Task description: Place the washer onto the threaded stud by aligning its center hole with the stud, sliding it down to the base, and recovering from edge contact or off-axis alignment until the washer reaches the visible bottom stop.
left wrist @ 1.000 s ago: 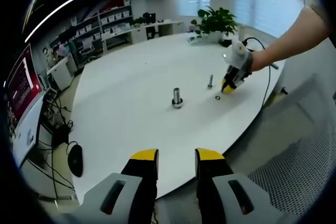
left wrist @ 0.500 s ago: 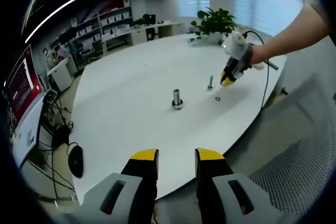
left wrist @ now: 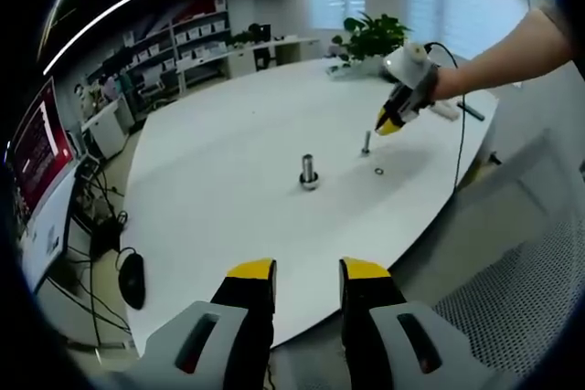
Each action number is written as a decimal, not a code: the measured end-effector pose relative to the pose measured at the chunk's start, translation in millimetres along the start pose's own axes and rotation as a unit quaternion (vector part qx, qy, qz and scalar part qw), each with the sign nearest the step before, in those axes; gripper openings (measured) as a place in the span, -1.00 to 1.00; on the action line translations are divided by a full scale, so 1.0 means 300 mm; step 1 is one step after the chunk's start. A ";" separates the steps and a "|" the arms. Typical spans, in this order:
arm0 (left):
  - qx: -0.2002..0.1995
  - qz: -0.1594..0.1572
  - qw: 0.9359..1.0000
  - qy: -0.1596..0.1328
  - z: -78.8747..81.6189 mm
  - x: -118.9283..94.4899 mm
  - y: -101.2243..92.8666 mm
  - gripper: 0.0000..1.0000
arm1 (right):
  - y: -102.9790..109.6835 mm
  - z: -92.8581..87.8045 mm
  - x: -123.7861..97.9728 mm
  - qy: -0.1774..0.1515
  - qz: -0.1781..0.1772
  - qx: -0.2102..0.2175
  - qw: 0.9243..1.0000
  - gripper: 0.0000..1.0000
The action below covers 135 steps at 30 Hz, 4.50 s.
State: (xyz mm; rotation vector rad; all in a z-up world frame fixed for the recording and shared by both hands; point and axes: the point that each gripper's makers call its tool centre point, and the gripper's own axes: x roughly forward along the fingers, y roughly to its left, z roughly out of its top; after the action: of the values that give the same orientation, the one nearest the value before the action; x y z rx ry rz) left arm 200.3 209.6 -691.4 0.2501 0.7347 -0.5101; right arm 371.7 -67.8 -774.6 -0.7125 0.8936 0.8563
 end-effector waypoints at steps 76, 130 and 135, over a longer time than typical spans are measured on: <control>-0.005 -0.002 1.000 0.020 -0.027 0.008 0.003 -0.50 | 0.041 -0.067 0.191 0.067 0.055 0.001 0.996 -0.67; -0.016 0.004 1.000 0.013 -0.023 0.004 0.012 -0.47 | 0.245 -0.088 0.159 0.019 0.100 -0.011 0.995 -0.52; -0.016 0.006 1.000 0.005 -0.013 0.000 0.018 -0.47 | 0.243 -0.093 0.159 -0.017 0.109 -0.015 0.994 -0.51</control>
State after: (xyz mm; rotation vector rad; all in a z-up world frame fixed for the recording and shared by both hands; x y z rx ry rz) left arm 200.9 215.6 -694.0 0.2275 0.7502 -0.4849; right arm 315.8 -40.0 -841.5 -0.6312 0.9416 1.0742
